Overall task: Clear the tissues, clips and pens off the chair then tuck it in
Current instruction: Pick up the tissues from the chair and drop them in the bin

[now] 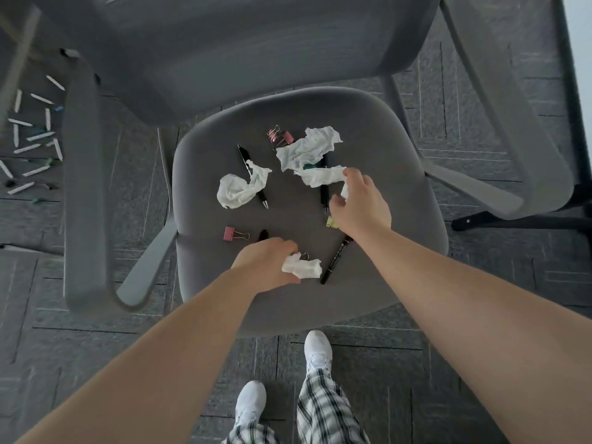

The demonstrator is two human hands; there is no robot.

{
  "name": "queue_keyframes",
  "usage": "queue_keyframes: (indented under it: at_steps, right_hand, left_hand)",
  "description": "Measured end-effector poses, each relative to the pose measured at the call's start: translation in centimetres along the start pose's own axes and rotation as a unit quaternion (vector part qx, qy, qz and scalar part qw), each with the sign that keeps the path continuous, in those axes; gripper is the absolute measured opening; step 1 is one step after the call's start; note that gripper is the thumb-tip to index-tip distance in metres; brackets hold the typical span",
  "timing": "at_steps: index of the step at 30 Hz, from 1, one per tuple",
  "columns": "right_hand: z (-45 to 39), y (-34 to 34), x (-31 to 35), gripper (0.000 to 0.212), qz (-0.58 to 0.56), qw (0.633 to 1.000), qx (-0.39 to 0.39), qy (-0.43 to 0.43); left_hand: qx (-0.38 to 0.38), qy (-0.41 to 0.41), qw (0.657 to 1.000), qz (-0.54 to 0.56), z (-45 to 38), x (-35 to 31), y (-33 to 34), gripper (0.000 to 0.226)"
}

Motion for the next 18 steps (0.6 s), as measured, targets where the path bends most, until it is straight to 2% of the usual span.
queue_keyframes:
  at_steps: [5, 7, 9, 11, 13, 16, 18]
  right_hand:
    - [-1.3, 0.8, -0.2, 0.062, 0.051, 0.998, 0.035, -0.02]
    - [-1.7, 1.0, -0.1, 0.057, 0.061, 0.997, 0.043, -0.021]
    - [-1.9, 1.0, 0.1, 0.044, 0.065, 0.997, 0.044, -0.022]
    - [-1.9, 0.7, 0.7, 0.024, 0.062, 0.997, 0.04, -0.021]
    - [-1.8, 0.4, 1.2, 0.015, 0.067, 0.997, 0.036, -0.021]
    - [-1.8, -0.1, 2.1, 0.017, 0.075, 0.996, 0.039, -0.036]
    - [-1.8, 0.0, 2.2, 0.027, 0.069, 0.995, 0.059, -0.045]
  left_hand:
    - [-0.038, -0.002, 0.998, -0.054, -0.4, -0.2, 0.3, 0.019]
    - [-0.063, -0.011, 0.998, -0.028, -0.2, -0.3, -0.2, 0.02]
    - [-0.075, -0.034, 0.996, 0.015, -0.3, 0.0, -0.9, 0.019]
    - [-0.064, -0.051, 0.996, 0.035, -0.4, 0.4, -1.5, 0.019]
    - [-0.054, -0.057, 0.996, 0.033, -0.3, 0.7, -2.1, 0.02]
    - [-0.064, -0.087, 0.994, 0.029, 0.2, 1.3, -3.3, 0.019]
    - [-0.084, -0.121, 0.987, 0.059, 0.5, 1.9, -4.2, 0.014]
Point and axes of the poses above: each hand's wrist, its own z-axis away from the middle knuckle, its own y-axis out of the palm, x = y × z, the point moved 7 cm from there along -z, towards the middle knuckle, and after that the axes turned 10 degrees about -z, right-handed, at the moved point
